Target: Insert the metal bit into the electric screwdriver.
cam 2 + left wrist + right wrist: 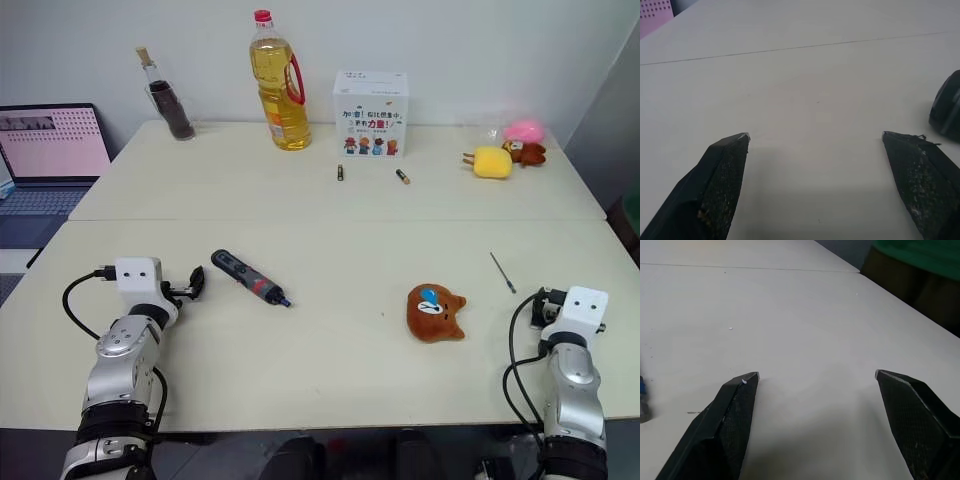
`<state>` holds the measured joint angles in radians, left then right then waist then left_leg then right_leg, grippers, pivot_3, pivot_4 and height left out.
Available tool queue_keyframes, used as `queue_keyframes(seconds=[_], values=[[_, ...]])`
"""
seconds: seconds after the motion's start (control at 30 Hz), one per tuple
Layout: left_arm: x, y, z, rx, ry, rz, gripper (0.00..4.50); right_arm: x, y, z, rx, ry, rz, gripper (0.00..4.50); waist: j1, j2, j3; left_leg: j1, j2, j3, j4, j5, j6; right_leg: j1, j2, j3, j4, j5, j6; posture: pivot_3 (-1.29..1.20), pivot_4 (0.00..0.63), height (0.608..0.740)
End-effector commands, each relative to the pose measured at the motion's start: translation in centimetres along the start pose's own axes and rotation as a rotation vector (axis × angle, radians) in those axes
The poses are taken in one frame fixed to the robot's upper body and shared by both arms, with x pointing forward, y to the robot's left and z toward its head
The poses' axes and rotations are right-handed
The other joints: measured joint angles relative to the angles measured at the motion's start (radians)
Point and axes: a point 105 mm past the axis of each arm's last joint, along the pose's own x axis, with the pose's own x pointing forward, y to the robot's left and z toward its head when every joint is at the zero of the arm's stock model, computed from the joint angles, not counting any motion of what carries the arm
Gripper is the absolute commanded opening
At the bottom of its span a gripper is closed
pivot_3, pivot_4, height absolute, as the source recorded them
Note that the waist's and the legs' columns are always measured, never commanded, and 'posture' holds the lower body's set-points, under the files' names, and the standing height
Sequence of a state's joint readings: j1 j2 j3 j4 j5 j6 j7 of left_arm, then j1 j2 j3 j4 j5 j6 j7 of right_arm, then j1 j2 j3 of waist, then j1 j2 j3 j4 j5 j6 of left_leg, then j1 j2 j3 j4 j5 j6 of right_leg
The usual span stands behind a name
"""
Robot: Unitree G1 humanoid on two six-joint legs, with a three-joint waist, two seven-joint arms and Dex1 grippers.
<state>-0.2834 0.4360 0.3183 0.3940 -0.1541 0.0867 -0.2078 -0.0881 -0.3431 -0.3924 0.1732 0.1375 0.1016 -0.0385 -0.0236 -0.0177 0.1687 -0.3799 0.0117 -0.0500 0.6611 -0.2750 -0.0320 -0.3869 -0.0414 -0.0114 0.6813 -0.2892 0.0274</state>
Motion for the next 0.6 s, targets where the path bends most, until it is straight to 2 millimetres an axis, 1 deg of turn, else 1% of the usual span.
queue_keyframes(seconds=[0.03,0.23,0.3,0.37,0.47,0.6], values=[[-0.1,0.7,1.4,0.018,-0.044,0.019,4.45,0.1,-0.6,0.7,-0.006,-0.027,-0.013,3.92,0.000,0.000,0.000,0.000,0.000,0.000,0.000,0.000,0.000,0.000,0.000,0.000,0.000,0.000,0.000,0.00,0.150,0.740],[-0.2,0.9,1.6,0.007,-0.053,0.018,4.45,0.1,-0.7,0.8,-0.005,-0.031,-0.017,3.92,0.000,0.000,0.000,0.000,0.000,0.000,0.000,0.000,0.000,0.000,0.000,0.000,0.000,0.000,0.000,0.00,0.150,0.740],[-0.2,1.2,1.8,-0.010,-0.061,0.017,4.45,0.1,-0.9,1.2,-0.008,-0.043,-0.017,3.92,0.000,0.000,0.000,0.000,0.000,0.000,0.000,0.000,0.000,0.000,0.000,0.000,0.000,0.000,0.000,0.00,0.150,0.740],[-0.4,1.7,2.7,-0.027,-0.082,-0.009,4.45,0.1,-0.8,2.6,-0.034,-0.086,0.029,3.92,0.000,0.000,0.000,0.000,0.000,0.000,0.000,0.000,0.000,0.000,0.000,0.000,0.000,0.000,0.000,0.00,0.150,0.740],[-0.6,3.2,5.3,-0.034,-0.128,-0.063,4.45,-0.2,-0.2,5.4,-0.058,-0.161,0.156,3.92,-0.002,0.000,0.001,-0.001,0.000,0.000,0.000,0.000,0.000,-0.001,0.000,0.000,0.000,0.000,0.000,0.00,0.150,0.740],[-0.8,4.2,8.2,-0.003,-0.159,-0.139,4.45,-1.0,0.9,8.1,-0.074,-0.213,0.323,3.92,-0.003,0.000,0.001,-0.001,0.001,0.000,0.000,0.000,0.000,-0.001,0.002,0.000,0.000,0.000,0.000,0.00,0.150,0.740]])
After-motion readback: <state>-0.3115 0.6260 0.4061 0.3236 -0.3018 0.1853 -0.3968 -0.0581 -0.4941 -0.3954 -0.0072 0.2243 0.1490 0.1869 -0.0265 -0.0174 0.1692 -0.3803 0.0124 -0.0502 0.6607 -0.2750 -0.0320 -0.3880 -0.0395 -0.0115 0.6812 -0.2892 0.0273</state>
